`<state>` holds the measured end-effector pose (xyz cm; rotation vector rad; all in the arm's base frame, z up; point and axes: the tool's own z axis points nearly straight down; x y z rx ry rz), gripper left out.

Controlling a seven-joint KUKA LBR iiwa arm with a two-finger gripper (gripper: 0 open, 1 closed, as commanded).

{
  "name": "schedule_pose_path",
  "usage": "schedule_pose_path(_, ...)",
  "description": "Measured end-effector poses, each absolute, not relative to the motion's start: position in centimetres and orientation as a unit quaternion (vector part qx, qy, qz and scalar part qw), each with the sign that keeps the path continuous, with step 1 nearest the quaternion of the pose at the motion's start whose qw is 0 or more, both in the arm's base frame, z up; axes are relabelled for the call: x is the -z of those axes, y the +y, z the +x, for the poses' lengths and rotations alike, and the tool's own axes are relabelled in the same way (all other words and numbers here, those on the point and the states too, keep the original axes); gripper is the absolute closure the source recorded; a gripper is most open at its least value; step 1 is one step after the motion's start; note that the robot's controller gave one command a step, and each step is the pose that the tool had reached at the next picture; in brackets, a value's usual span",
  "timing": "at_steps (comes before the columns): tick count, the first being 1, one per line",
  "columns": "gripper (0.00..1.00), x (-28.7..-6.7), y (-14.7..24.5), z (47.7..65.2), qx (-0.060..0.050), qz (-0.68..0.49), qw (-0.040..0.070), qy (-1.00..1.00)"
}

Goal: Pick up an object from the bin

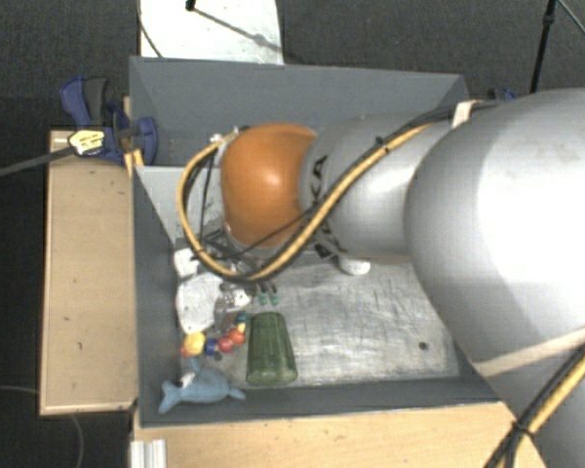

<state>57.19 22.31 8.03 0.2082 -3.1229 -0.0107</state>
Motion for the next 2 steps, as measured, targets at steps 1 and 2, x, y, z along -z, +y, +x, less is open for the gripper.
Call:
schedule_pose_path(1,1.00,-12.3,21.8,55.1,0.000,0.070,0.003,-0.998)
schedule_pose_path(2,1.00,-14.7,21.9,55.8,0.002,0.068,-0.004,-0.998)
